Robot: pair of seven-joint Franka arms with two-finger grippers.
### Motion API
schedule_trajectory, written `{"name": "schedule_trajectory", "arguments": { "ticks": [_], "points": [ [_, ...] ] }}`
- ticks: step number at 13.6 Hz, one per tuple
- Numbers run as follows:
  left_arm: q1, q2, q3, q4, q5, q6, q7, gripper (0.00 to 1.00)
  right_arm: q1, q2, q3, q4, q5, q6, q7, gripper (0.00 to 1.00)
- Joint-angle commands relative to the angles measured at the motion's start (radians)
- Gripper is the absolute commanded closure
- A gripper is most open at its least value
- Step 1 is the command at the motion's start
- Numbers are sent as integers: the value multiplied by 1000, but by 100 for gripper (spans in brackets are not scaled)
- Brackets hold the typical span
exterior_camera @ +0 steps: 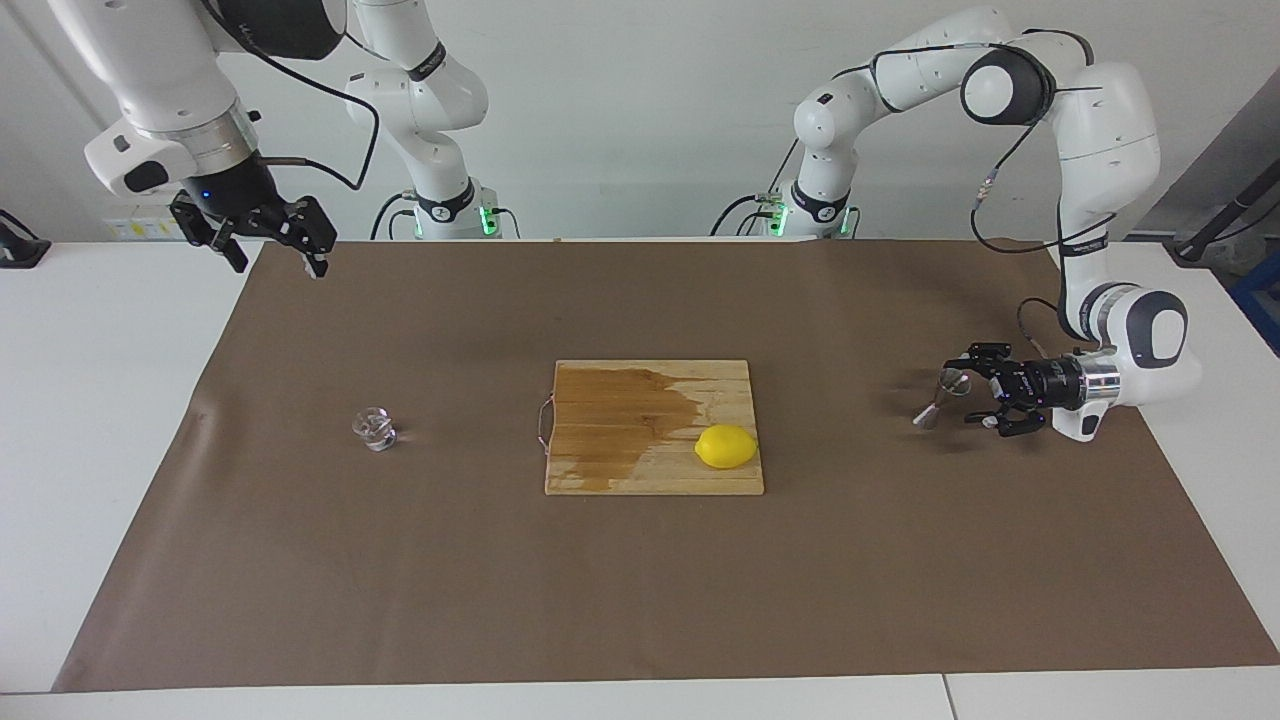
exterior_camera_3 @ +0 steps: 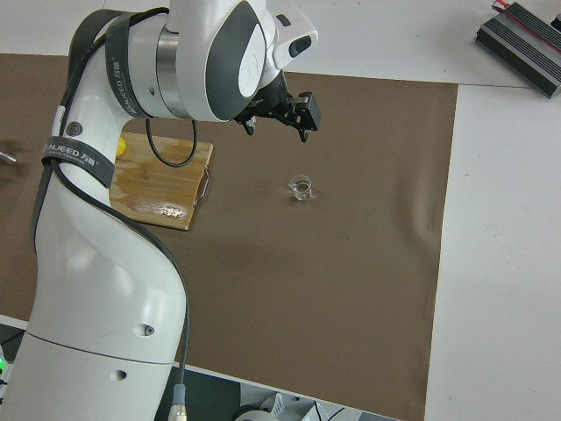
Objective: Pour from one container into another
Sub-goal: 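Close the left gripper on the small metal cup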
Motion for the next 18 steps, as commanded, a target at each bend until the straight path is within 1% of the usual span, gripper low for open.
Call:
{"name": "schedule_trajectory", "arguments": {
  "ticks": [1, 10, 18],
  "points": [
    [7, 12, -9, -2, -22, 16, 23, 0, -5, -5, 3, 1, 8, 2, 9, 0],
    [7, 11, -15, -23, -25, 22, 46, 0, -5, -5, 3, 1, 8, 2, 9, 0],
    [53, 8, -32, -30, -16, -14, 39, 0, -5, -5, 3, 1, 8, 2, 6, 0]
  ]
}}
